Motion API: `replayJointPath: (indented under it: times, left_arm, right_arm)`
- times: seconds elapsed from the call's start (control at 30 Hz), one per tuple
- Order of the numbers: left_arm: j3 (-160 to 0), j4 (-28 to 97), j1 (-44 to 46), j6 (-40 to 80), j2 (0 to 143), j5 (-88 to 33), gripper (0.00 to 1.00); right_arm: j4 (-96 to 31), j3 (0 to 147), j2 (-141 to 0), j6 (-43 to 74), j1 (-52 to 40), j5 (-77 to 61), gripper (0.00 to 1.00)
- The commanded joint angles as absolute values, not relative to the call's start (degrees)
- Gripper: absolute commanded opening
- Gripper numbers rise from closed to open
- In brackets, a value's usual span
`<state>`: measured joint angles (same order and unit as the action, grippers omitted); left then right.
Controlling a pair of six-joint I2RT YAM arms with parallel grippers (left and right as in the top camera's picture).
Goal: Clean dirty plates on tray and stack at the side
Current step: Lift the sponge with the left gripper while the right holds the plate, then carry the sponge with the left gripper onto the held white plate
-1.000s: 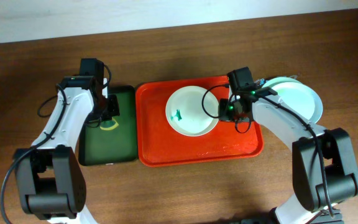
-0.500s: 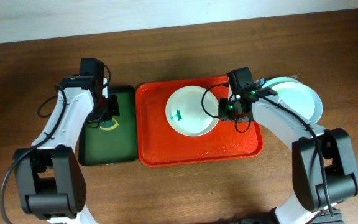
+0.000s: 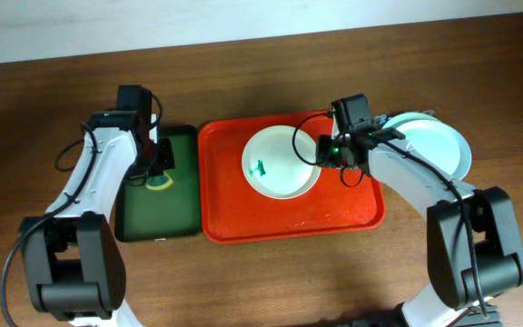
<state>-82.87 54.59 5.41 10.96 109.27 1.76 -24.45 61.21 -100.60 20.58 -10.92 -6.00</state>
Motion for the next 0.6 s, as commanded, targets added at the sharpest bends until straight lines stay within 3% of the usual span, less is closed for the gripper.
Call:
replayJointPath:
  times: [0.0, 0.13, 0.27, 0.57]
  left_arm:
    - [-83.68, 54.50, 5.50, 11.00, 107.96, 1.96, 0.00]
    - [-83.68, 54.48, 5.50, 11.00, 107.96, 1.98, 0.00]
    - [-83.68, 54.52, 5.50, 10.98, 107.96, 1.98, 0.00]
    - [-83.68, 54.48, 8.73, 5.43, 107.98, 3.25, 0.00]
  right_arm:
    - [-22.74, 60.90, -102.41, 20.45, -11.29, -5.54, 0.36]
    - [-20.91, 60.90, -105.89, 20.45, -11.29, -5.74, 0.32]
    - [-20.32, 60.97, -106.21, 20.45, -11.29, -6.02, 0.04]
    - [-28.21, 60.97, -106.21, 26.94, -11.31, -17.63, 0.04]
